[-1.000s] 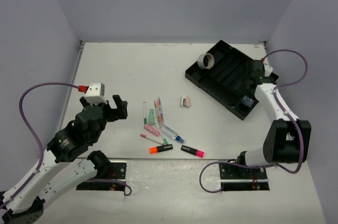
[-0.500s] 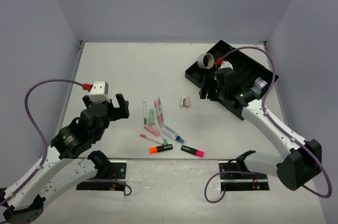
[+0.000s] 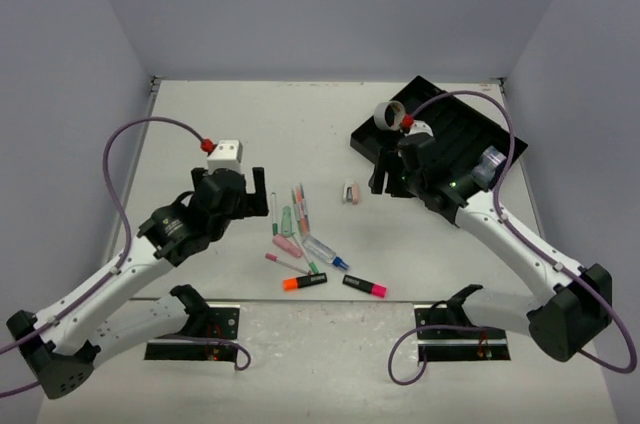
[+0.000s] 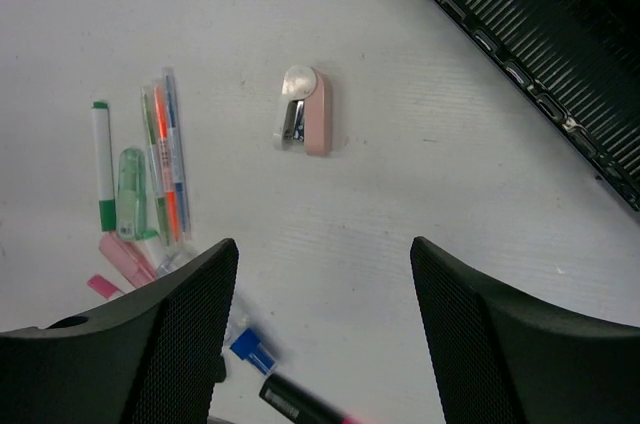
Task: Sort the stationery into containers
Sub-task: Pick up the stapler from the center of the board.
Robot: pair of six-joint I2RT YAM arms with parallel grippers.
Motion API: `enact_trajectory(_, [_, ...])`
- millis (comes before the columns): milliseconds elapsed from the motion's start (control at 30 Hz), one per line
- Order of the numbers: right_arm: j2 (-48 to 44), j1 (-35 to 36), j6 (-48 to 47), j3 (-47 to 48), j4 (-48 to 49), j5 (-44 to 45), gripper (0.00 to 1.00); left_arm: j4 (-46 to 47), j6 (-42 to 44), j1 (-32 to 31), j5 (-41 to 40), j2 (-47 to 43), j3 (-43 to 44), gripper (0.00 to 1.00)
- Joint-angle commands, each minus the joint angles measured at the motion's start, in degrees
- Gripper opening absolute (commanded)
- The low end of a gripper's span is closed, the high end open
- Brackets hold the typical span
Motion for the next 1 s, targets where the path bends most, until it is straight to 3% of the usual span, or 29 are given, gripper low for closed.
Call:
enact_trajectory(0, [-6.6,0.4,0.17,-2.71,-7.58,2.03,0.71,4.87,-3.55,0.13,6.7,8.68,5.52,1.0])
enact_trajectory(100, [-14.05,0.4,0.09,-6.42,-9.41,1.79,0.72,11.12,-3.54,-0.21,9.13,16.14,6.89,1.0])
enact_trajectory(233, [-22.3,0.4,-0.46,-7.96,-10.8,1.58,0.72,20.4,-0.48,-0.9,18.08,28.59,10.63,1.0])
enact_trajectory(300, [-24.57,0.4,-0.51,-7.64,-12.42,3.7,0.73,20.35,1.57,-1.77,19.66,37.36,18.29,0.96])
enact_trajectory(333, [-25.37,0.4,-0.24,-7.24,-13.55,4.59,0.73,19.72,1.86,-1.97,19.94,41.18,21.17,0.91])
enact_trajectory(400, [-27.16,0.4,-0.32,-7.1,-15.01,5.22,0.73,18.16,2.52,-2.26,20.29,49.1,25.89,0.68])
enact_trajectory(500, [-29.7,0.4,-0.48,-7.84,-15.44,4.56,0.73,16.42,3.51,-2.84,18.86,54.9,31.25,0.58])
enact_trajectory(867, [-30.73,0.4,-0.92,-8.53,-14.82,3.25,0.72,17.03,4.98,-3.81,22.27,65.34,36.98,0.57])
enact_trajectory(967, [-30.14,0.4,-1.06,-8.45,-14.73,3.44,0.72,17.25,5.16,-4.25,22.19,67.16,37.02,0.52])
